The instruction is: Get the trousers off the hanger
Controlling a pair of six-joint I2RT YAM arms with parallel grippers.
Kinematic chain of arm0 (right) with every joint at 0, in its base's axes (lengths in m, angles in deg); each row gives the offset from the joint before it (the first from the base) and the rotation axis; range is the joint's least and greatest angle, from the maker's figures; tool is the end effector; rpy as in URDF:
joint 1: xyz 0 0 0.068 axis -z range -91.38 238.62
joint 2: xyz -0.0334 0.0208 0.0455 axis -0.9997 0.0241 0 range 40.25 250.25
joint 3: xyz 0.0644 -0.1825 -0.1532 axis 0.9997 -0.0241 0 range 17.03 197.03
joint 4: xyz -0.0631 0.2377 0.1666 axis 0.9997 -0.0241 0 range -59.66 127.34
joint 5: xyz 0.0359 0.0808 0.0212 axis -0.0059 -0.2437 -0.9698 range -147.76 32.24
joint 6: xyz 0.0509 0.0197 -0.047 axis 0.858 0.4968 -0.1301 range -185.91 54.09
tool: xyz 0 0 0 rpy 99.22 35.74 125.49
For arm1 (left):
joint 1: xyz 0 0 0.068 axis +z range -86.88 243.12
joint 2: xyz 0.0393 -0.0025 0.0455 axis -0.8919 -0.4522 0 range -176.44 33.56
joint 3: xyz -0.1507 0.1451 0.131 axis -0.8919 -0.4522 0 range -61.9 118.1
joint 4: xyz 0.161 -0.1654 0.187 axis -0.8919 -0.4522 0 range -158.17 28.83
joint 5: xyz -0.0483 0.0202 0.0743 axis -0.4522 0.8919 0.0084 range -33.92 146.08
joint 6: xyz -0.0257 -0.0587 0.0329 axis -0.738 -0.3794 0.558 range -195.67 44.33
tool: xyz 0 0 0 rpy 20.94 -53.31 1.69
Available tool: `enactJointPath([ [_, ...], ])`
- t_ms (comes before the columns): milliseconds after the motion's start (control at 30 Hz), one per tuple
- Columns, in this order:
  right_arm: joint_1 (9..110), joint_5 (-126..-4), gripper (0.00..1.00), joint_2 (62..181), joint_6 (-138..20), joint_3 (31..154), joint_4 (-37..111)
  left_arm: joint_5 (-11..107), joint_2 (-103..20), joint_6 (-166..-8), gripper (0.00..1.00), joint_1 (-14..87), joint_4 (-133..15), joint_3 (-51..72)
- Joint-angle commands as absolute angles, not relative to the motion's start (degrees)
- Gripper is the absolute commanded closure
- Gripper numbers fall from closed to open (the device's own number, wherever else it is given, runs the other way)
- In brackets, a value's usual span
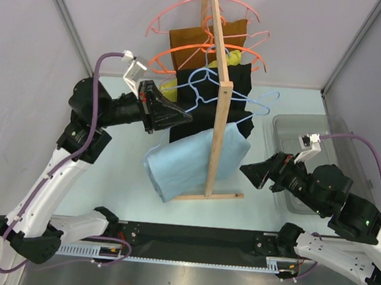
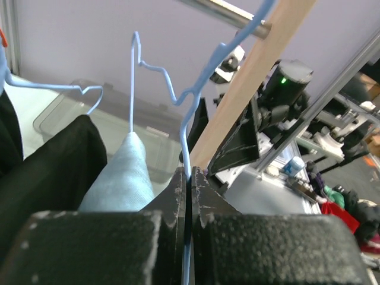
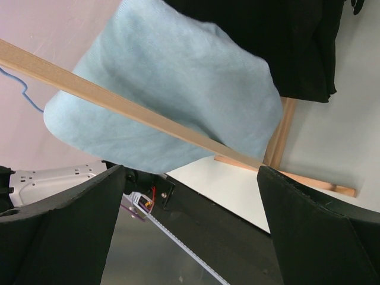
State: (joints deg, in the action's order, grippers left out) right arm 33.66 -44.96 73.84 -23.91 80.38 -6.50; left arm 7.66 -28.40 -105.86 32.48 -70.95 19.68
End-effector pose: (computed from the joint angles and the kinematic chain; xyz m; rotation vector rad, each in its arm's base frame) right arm 0.1063 0.1285 0.4049 -0.0497 1.9257 0.9785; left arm 0.2066 -0.1742 0.4936 0.7750 1.4371 -1.4248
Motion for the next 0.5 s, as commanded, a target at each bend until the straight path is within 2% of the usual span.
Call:
enactJointPath([
  [0,33.5,-44.8,0.00,74.5,-24.0,81.6,-5.2,5.7,-26.5,-118.5,1.00,35.4,-47.3,17.8],
  [233,33.5,-44.8,0.00,73.9,-24.1,81.7,-5.6,7.3,-24.7,-123.5,1.00,39.3,-44.9,15.9],
  [333,33.5,-45.5,0.00,74.4,-24.9,81.8,-5.6,8.3,-23.1,-123.5,1.00,41.8,-49.4,16.3],
  [467,33.5,-49.7,0.00,77.2,-28.1,83.2,-5.5,12.5,-19.9,-116.8,0.99,43.1,-64.8,19.4],
])
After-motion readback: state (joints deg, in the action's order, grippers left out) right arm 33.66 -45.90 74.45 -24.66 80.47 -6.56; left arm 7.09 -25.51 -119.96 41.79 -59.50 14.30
